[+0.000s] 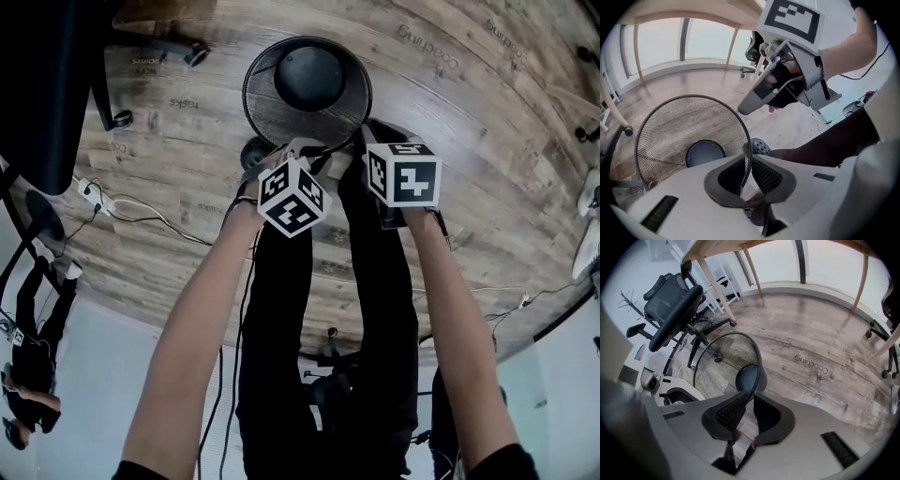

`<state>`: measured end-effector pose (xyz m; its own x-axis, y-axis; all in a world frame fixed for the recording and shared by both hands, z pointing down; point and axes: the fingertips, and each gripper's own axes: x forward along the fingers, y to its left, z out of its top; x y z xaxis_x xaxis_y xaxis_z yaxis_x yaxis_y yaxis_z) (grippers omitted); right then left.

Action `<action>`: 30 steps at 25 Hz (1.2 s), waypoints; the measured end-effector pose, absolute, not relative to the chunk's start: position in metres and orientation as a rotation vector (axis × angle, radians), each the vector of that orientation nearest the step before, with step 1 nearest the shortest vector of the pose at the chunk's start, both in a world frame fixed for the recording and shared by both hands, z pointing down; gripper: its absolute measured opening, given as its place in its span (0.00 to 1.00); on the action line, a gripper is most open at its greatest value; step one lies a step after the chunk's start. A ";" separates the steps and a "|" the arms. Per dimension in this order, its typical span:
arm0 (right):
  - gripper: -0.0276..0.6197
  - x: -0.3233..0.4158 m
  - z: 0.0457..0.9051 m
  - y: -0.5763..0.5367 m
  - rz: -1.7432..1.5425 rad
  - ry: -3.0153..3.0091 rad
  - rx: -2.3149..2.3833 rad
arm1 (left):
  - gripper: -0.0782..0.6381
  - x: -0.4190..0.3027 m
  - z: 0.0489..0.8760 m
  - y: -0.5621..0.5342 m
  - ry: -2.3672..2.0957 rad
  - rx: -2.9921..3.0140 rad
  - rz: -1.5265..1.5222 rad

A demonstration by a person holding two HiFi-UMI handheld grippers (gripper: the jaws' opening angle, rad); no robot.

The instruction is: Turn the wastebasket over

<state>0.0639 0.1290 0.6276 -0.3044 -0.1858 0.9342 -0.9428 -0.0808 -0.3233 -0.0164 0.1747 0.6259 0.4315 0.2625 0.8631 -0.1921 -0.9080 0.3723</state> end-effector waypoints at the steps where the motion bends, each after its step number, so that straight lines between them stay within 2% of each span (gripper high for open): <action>1: 0.15 0.066 0.624 0.128 1.443 -1.524 1.256 | 0.18 -0.018 0.622 0.172 0.043 2.270 1.474; 8: 0.15 0.066 0.576 0.116 1.400 -1.555 1.253 | 0.18 -0.032 0.574 0.146 -0.078 2.252 1.451; 20: 0.15 0.066 0.445 0.075 1.276 -1.670 1.257 | 0.17 -0.022 0.445 0.101 -0.251 2.306 1.367; 30: 0.11 0.075 0.345 0.067 1.127 -1.772 1.265 | 0.15 -0.035 0.343 0.065 -0.509 2.306 1.251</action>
<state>0.0746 0.0666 0.3450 -0.2998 -0.3679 0.8802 -0.9531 0.1546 -0.2601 -0.0347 0.0649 0.3429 0.5167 -0.0995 0.8503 -0.5226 -0.8233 0.2212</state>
